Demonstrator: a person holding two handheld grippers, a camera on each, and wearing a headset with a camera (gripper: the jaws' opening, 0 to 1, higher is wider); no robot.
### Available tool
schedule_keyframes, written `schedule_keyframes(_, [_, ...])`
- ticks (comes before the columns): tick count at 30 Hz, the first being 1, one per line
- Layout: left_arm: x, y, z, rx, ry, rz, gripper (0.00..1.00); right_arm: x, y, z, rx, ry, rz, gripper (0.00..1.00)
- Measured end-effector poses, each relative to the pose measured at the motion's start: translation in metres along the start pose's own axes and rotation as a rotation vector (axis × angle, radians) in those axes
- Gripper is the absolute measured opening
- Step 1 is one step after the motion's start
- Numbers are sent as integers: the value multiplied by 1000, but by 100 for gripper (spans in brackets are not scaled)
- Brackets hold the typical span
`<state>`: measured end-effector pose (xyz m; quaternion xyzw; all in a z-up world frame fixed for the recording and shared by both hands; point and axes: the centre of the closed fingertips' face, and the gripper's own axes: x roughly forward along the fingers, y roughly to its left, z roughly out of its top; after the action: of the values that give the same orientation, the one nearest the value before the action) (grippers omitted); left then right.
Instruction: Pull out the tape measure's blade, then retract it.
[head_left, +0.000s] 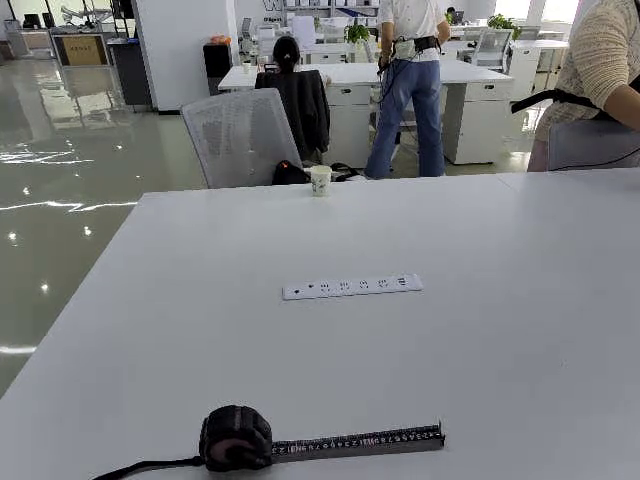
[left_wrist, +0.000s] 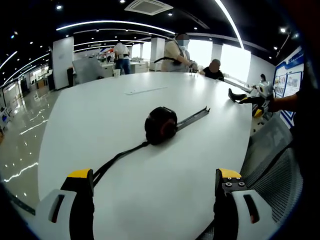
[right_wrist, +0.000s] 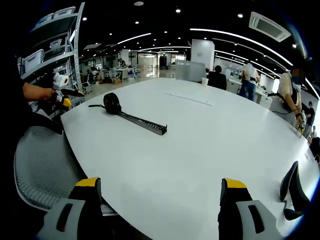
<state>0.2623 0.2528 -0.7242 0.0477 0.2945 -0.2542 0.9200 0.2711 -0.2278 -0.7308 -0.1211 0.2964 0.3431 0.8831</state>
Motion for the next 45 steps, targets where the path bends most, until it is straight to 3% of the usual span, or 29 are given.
schedule_keyframes(8, [5, -1, 2, -5, -2, -2, 99, 5, -4, -1, -2, 25, 2, 99])
schedule_keyframes(10, [7, 4, 3, 7, -2, 23, 99, 9, -6, -2, -16, 39, 3, 99])
schedule_keyframes(14, [13, 4, 7, -14, -8, 23, 99, 16, -12, 0, -33, 53, 9, 99])
schedule_keyframes(23, [37, -13, 19, -21, 14, -19, 99, 39, -7, 8, -97, 103, 54, 99])
schedule_keyframes(29, [50, -21, 27, 3, 4, -32, 99, 46, -6, 21, -116, 95, 69, 99])
schedule_keyframes(31, [54, -21, 22, 23, 43, -26, 99, 47, -4, 20, -123, 107, 77, 99])
schedule_keyframes(34, [56, -24, 23, 16, 40, -26, 99, 48, -2, 21, -142, 110, 88, 99])
schedule_keyframes(37, [59, -25, 20, 12, 62, -3, 98, 50, 0, 19, -179, 143, 91, 99])
schedule_keyframes(45, [65, -30, 19, 1, 83, 6, 96, 53, 5, 20, -196, 155, 108, 99])
